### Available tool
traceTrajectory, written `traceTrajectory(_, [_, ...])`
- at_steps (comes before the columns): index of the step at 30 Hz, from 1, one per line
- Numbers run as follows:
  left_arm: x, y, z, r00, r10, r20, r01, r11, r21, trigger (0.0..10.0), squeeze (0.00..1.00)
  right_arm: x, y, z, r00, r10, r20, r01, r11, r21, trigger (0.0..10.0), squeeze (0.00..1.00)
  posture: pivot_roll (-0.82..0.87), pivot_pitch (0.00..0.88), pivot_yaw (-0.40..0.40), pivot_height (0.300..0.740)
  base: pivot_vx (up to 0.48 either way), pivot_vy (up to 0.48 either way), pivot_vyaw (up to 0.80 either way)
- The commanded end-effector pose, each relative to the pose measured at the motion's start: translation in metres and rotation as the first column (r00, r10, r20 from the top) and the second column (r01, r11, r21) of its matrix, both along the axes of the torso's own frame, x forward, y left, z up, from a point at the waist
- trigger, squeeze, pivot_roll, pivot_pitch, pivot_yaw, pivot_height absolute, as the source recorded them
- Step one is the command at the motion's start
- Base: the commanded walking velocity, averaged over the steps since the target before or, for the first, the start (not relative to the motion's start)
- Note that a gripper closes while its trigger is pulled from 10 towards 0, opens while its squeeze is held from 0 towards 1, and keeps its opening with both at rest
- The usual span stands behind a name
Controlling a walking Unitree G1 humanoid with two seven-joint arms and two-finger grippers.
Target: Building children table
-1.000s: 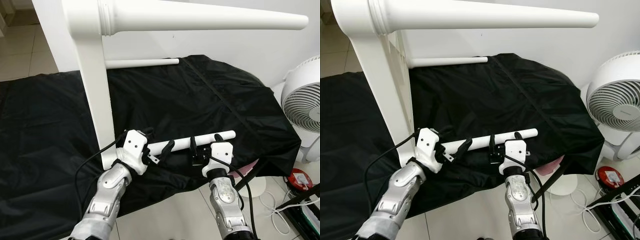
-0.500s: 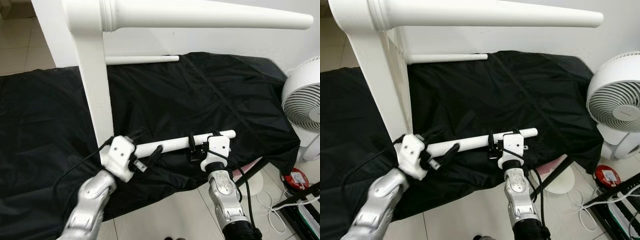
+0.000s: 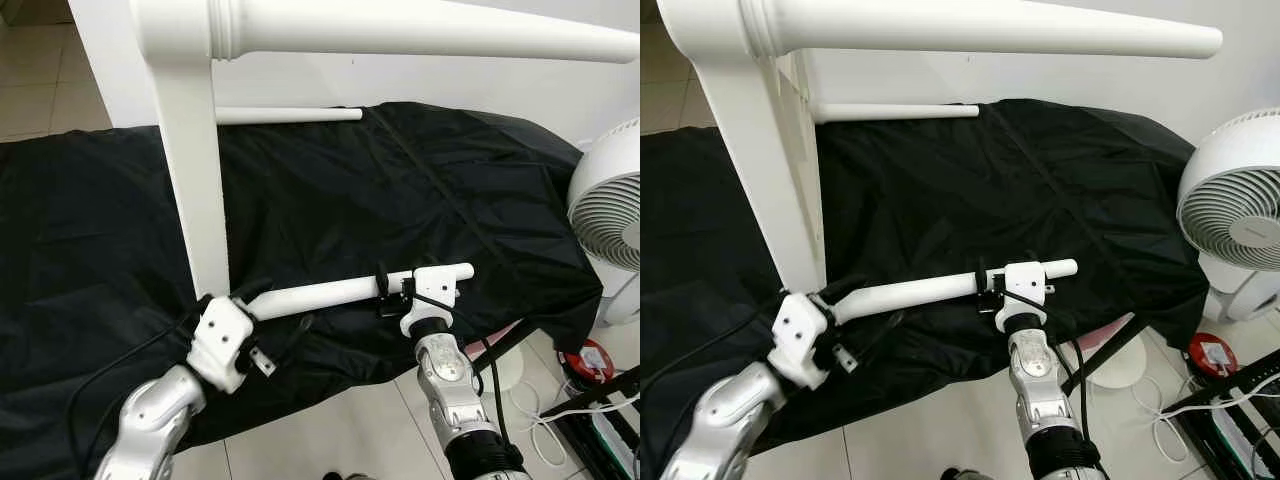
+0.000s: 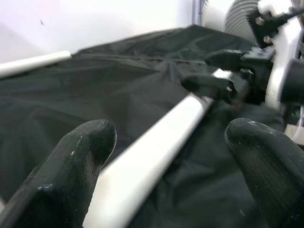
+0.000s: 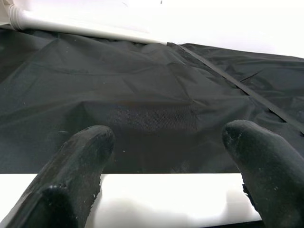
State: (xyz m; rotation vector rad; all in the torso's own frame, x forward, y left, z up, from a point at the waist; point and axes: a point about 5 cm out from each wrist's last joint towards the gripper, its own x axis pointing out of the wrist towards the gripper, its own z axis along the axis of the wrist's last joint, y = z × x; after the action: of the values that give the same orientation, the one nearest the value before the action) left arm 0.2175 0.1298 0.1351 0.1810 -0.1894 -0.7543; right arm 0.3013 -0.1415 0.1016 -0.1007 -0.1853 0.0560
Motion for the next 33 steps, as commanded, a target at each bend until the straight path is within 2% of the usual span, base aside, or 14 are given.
traceTrajectory(1, [-0.006, -0.002, 0.000, 0.998, -0.066, -0.021, 0.066, 0.998, 0.009, 10.0, 0.00, 0.000, -0.002, -0.005, 1.000, 0.005, -0.024, -0.005, 1.000, -0.013, 10.0, 0.00, 0.18, 0.104, -0.084, 0.740, 0.000, 0.000, 0.00])
traceTrajectory(5, [-0.012, 0.002, -0.002, 0.997, -0.077, -0.026, 0.077, 0.996, 0.039, 10.0, 0.00, 0.001, -0.002, -0.005, 1.000, 0.014, -0.026, -0.014, 1.000, -0.020, 10.0, 0.00, 0.18, 0.106, -0.088, 0.740, 0.000, 0.000, 0.00])
traceTrajectory(11, [-0.017, 0.028, -0.007, 0.999, 0.022, -0.038, -0.018, 0.995, 0.101, 10.0, 0.00, 0.004, -0.003, -0.005, 0.999, 0.022, -0.030, -0.023, 0.999, -0.030, 10.0, 0.00, 0.20, 0.111, -0.092, 0.740, 0.000, 0.000, 0.00])
traceTrajectory(12, [-0.017, 0.028, -0.007, 0.999, 0.022, -0.038, -0.018, 0.995, 0.101, 10.0, 0.00, 0.004, -0.003, -0.005, 0.999, 0.022, -0.030, -0.023, 0.999, -0.030, 10.0, 0.00, 0.20, 0.111, -0.092, 0.740, 0.000, 0.000, 0.00])
traceTrajectory(17, [-0.019, 0.053, -0.007, 0.987, 0.147, -0.060, -0.141, 0.986, 0.090, 10.0, 0.00, 0.002, -0.002, -0.009, 0.999, 0.027, -0.044, -0.028, 0.999, -0.028, 10.0, 0.00, 0.22, 0.105, -0.101, 0.740, 0.000, 0.000, 0.00])
traceTrajectory(20, [-0.020, 0.058, -0.007, 0.983, 0.171, -0.068, -0.164, 0.982, 0.089, 10.0, 0.00, 0.002, -0.001, -0.010, 0.998, 0.031, -0.046, -0.033, 0.999, -0.027, 10.0, 0.00, 0.22, 0.105, -0.101, 0.740, 0.000, 0.000, 0.00])
traceTrajectory(22, [-0.022, 0.072, -0.005, 0.970, 0.230, -0.074, -0.223, 0.971, 0.085, 10.0, 0.00, 0.004, 0.002, -0.010, 0.998, 0.043, -0.048, -0.044, 0.999, -0.028, 10.0, 0.00, 0.23, 0.098, -0.104, 0.740, 0.000, 0.000, 0.00])
traceTrajectory(24, [-0.022, 0.072, -0.005, 0.970, 0.230, -0.074, -0.223, 0.971, 0.085, 10.0, 0.00, 0.004, 0.002, -0.010, 0.998, 0.043, -0.048, -0.044, 0.999, -0.028, 10.0, 0.00, 0.23, 0.098, -0.104, 0.740, 0.000, 0.000, 0.00])
traceTrajectory(25, [-0.023, 0.083, -0.003, 0.962, 0.264, -0.071, -0.257, 0.962, 0.088, 10.0, 0.00, 0.005, 0.002, -0.009, 0.998, 0.047, -0.048, -0.049, 0.998, -0.029, 10.0, 0.00, 0.24, 0.094, -0.111, 0.740, 0.000, 0.000, 0.00])
traceTrajectory(26, [-0.023, 0.083, -0.003, 0.962, 0.264, -0.071, -0.257, 0.962, 0.088, 10.0, 0.00, 0.005, 0.002, -0.009, 0.998, 0.047, -0.048, -0.049, 0.998, -0.029, 10.0, 0.00, 0.24, 0.094, -0.111, 0.740, 0.000, 0.000, 0.00])
traceTrajectory(27, [-0.024, 0.101, 0.002, 0.944, 0.323, -0.063, -0.317, 0.944, 0.087, 10.0, 0.00, 0.007, 0.003, -0.009, 0.997, 0.058, -0.051, -0.059, 0.998, -0.031, 10.0, 0.00, 0.25, 0.091, -0.116, 0.740, 0.000, 0.000, 0.00])
traceTrajectory(30, [-0.025, 0.105, 0.005, 0.939, 0.337, -0.062, -0.333, 0.940, 0.076, 10.0, 0.00, 0.008, 0.005, -0.010, 0.996, 0.068, -0.054, -0.070, 0.997, -0.033, 10.0, 0.00, 0.25, 0.089, -0.116, 0.740, 0.000, 0.000, 0.00])
traceTrajectory(32, [-0.027, 0.092, 0.003, 0.952, 0.299, -0.072, -0.295, 0.954, 0.060, 10.0, 0.00, 0.008, 0.006, -0.010, 0.995, 0.078, -0.055, -0.080, 0.996, -0.034, 10.0, 0.00, 0.26, 0.088, -0.120, 0.740, 0.000, 0.000, 0.00])
traceTrajectory(33, [-0.027, 0.092, 0.003, 0.952, 0.299, -0.072, -0.295, 0.954, 0.060, 10.0, 0.00, 0.008, 0.006, -0.010, 0.995, 0.078, -0.055, -0.080, 0.996, -0.034, 10.0, 0.00, 0.26, 0.088, -0.120, 0.740, 0.000, 0.000, 0.00])
